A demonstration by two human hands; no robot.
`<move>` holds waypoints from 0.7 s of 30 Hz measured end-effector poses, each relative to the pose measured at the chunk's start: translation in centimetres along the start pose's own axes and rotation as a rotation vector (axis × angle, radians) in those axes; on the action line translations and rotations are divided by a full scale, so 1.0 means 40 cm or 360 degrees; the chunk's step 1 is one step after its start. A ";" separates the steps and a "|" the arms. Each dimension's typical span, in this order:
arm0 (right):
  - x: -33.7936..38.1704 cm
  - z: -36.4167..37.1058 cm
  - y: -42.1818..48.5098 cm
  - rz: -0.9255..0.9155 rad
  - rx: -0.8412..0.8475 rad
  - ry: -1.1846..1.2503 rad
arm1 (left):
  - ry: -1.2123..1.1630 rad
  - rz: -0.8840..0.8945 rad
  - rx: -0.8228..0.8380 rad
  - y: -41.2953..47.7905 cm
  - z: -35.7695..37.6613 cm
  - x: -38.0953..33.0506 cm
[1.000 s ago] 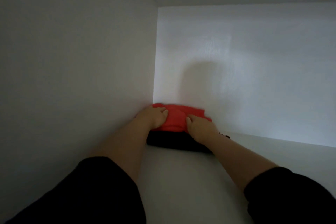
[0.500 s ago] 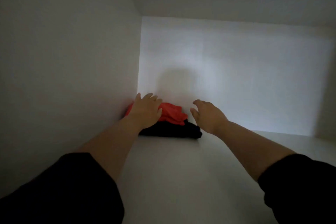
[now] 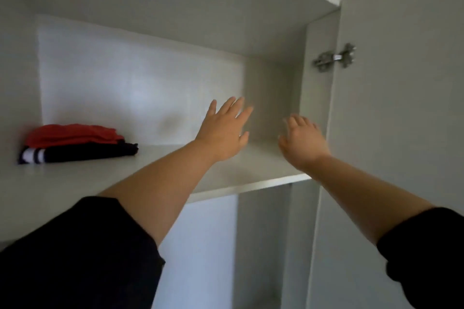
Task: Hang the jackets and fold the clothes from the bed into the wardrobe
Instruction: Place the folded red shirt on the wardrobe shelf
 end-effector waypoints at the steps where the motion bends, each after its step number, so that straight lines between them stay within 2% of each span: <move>1: -0.079 -0.048 -0.035 0.0061 -0.0018 -0.0043 | -0.0057 0.0042 -0.0023 0.026 -0.019 -0.083; 9: -0.686 -0.494 -0.401 0.0575 -0.0200 -0.0405 | -0.0526 0.0434 -0.0295 0.209 -0.229 -0.796; 16: -1.066 -0.788 -0.695 0.0917 -0.0242 -0.0708 | -0.0809 0.0850 -0.0518 0.278 -0.401 -1.360; 21: -1.301 -0.914 -0.844 0.1143 -0.0262 -0.0860 | -0.0971 0.1033 -0.0675 0.355 -0.509 -1.682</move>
Point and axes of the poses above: each hand's wrist, its own y-axis towards the middle knuckle, its own z-axis out of the palm, x = y × z, the point moved 7 cm from there along y, towards the middle knuckle, and after that the axes turned 15 degrees about z, right-handed, at the moved point
